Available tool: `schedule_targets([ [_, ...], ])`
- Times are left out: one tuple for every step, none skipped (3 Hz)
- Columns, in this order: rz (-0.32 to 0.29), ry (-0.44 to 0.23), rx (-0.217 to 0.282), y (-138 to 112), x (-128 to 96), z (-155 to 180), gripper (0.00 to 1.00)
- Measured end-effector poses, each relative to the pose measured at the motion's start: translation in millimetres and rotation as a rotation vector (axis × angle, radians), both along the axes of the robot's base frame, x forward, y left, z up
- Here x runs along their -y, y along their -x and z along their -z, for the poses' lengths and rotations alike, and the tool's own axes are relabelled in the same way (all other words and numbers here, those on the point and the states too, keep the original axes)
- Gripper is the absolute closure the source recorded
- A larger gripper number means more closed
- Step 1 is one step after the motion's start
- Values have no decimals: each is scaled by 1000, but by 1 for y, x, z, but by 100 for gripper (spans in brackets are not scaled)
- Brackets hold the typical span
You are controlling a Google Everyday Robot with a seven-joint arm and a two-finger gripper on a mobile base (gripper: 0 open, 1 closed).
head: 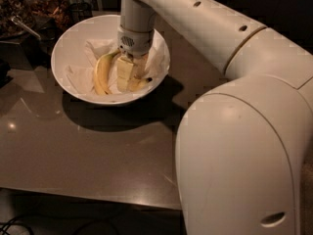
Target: Pick banana from white bowl
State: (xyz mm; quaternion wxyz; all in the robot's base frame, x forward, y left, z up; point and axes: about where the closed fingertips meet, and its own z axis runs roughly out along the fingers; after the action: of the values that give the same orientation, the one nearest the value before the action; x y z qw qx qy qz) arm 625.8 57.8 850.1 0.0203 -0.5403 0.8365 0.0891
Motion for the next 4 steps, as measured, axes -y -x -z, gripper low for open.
schedule_targets([
  [-5,4,-6,-3,0,6,57],
  [-5,4,-6,-4,1,7,80],
  [-8,-12,20,-9,-4,7,100],
  [-18,-21,72,0,8,-6,100],
])
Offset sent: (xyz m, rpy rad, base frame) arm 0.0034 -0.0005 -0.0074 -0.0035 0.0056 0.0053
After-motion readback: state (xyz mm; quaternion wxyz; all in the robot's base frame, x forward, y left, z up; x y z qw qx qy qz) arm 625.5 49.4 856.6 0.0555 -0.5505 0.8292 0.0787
